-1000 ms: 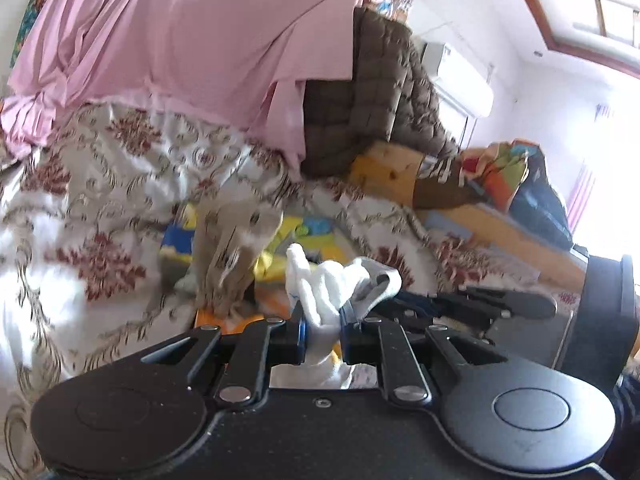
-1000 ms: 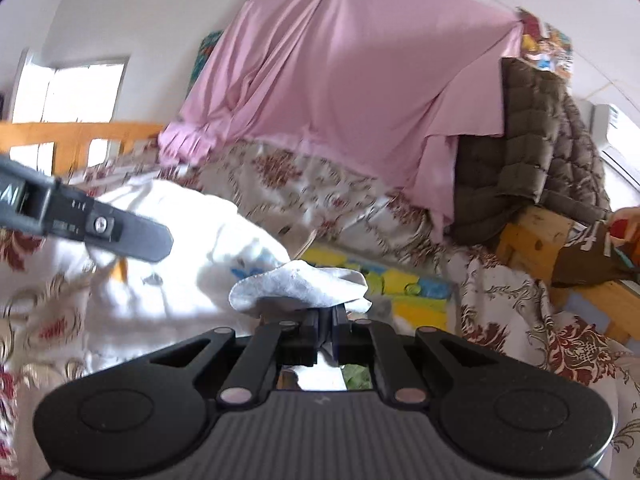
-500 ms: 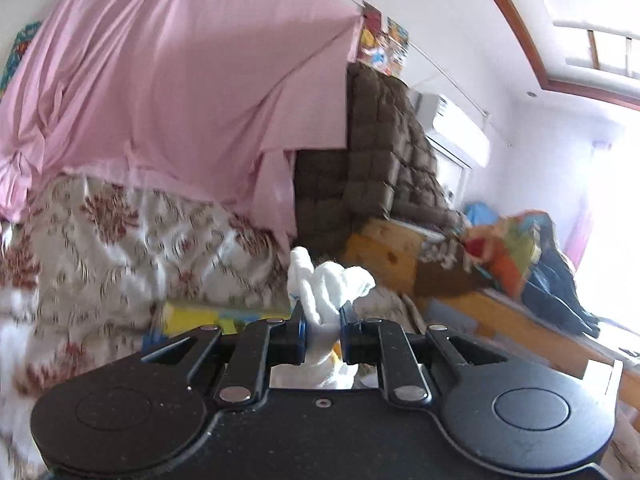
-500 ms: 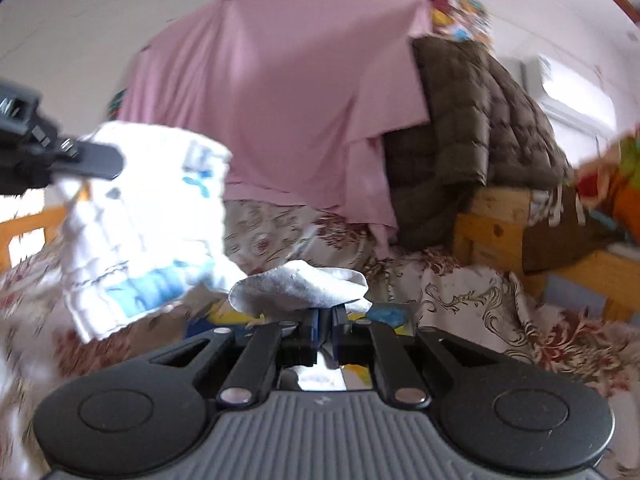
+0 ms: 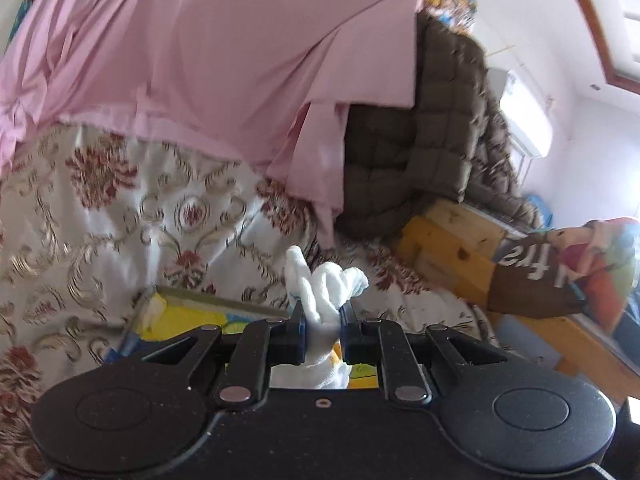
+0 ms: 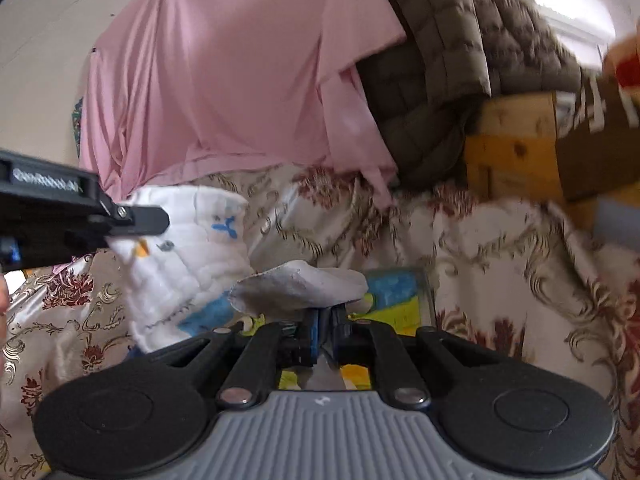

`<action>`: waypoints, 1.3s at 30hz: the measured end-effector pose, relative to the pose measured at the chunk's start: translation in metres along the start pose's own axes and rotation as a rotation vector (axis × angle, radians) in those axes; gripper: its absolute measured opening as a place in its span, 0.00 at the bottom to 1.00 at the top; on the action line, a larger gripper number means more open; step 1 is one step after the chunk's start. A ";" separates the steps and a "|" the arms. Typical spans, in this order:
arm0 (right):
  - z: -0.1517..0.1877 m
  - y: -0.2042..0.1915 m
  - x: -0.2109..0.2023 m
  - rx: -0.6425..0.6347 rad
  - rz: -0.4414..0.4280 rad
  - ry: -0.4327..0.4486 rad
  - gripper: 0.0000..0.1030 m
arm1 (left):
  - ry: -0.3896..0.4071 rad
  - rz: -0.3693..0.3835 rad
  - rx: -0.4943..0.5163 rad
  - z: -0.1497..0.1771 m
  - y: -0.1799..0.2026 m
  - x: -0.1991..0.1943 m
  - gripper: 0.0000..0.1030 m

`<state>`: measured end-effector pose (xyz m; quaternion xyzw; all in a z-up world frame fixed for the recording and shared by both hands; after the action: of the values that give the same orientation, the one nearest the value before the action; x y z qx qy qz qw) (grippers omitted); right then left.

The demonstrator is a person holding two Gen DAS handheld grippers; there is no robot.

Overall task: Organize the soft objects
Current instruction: 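Lift and carry the glove and cloth in both tools over the frog-painted tray, then open both tools to drop the glove and cloth onto the tray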

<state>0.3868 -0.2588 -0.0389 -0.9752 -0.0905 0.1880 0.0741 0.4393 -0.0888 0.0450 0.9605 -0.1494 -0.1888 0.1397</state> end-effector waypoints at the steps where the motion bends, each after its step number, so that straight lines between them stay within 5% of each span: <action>1: 0.001 0.005 0.002 0.009 -0.002 -0.009 0.07 | -0.017 -0.014 -0.011 0.003 -0.002 0.010 0.16; 15: 0.022 0.020 0.035 0.005 0.020 -0.148 0.12 | -0.187 -0.076 -0.070 0.042 -0.015 0.068 0.16; 23: 0.031 0.020 0.037 -0.005 0.034 -0.187 0.20 | -0.295 -0.155 0.013 0.055 -0.015 0.079 0.18; 32: 0.025 0.023 0.029 0.007 0.047 -0.161 0.48 | -0.283 -0.177 0.006 0.054 -0.018 0.061 0.45; 39: 0.006 0.017 0.003 0.010 0.040 -0.091 0.67 | -0.180 -0.178 0.013 0.043 -0.012 0.025 0.64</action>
<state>0.3903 -0.2740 -0.0485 -0.9669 -0.0733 0.2340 0.0711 0.4464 -0.0958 -0.0054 0.9500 -0.0766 -0.2849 0.1022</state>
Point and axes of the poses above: each gripper's, at about its wrist camera, not at the fingertips, and x roughly the way its jaws point, y to its right, z to its underside, the point moved 7 cm from there along x, roughly the way its jaws point, and after that the axes turned 1 degree about z, right-handed, at the moved point
